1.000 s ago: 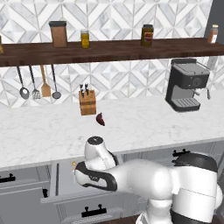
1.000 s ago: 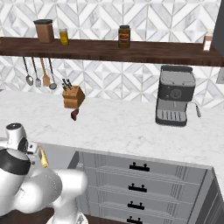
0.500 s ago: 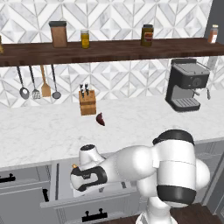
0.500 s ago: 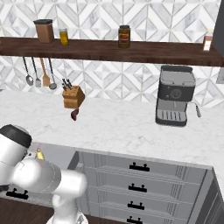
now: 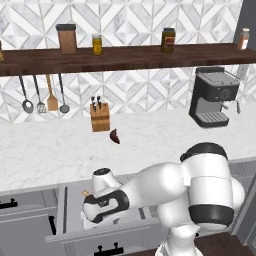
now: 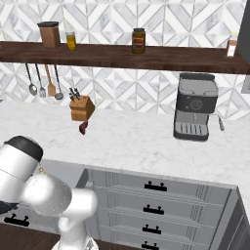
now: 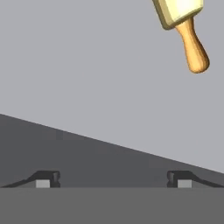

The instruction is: Pick the rolling pin from the drawer and place it on the counter.

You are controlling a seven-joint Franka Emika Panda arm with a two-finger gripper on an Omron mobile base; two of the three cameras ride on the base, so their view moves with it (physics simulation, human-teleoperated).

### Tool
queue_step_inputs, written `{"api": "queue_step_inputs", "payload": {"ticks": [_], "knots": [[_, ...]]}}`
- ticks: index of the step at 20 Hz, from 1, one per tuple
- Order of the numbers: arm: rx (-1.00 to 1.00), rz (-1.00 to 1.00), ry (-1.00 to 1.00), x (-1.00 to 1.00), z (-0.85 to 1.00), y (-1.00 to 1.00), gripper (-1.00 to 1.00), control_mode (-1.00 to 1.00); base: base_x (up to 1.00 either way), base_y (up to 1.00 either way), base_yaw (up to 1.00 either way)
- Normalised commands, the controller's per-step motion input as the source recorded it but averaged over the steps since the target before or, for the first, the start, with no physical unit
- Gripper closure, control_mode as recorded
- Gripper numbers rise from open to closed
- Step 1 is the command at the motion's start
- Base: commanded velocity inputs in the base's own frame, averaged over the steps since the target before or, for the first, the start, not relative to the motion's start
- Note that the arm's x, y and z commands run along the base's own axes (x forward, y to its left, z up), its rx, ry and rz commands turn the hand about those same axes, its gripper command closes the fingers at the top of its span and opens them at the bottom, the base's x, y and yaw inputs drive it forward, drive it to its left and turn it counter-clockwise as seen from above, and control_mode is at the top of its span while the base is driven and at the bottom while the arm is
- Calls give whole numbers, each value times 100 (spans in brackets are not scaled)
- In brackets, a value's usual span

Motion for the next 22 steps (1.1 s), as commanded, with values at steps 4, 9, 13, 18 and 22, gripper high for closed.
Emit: {"api": "queue_step_inputs", "payload": {"ticks": [4, 9, 13, 18, 22], "knots": [[0, 0, -26, -56, 62, -11, -100, -100, 0, 0, 0], [0, -3, -25, 19, 82, -1, -100, -100, 0, 0, 0], [0, -13, -1, 54, 9, 0, -100, -100, 0, 0, 0], [0, -15, 0, 69, 0, 6, -100, -100, 0, 0, 0], [0, -9, 3, 64, 0, 26, -100, -100, 0, 0, 0]]}}
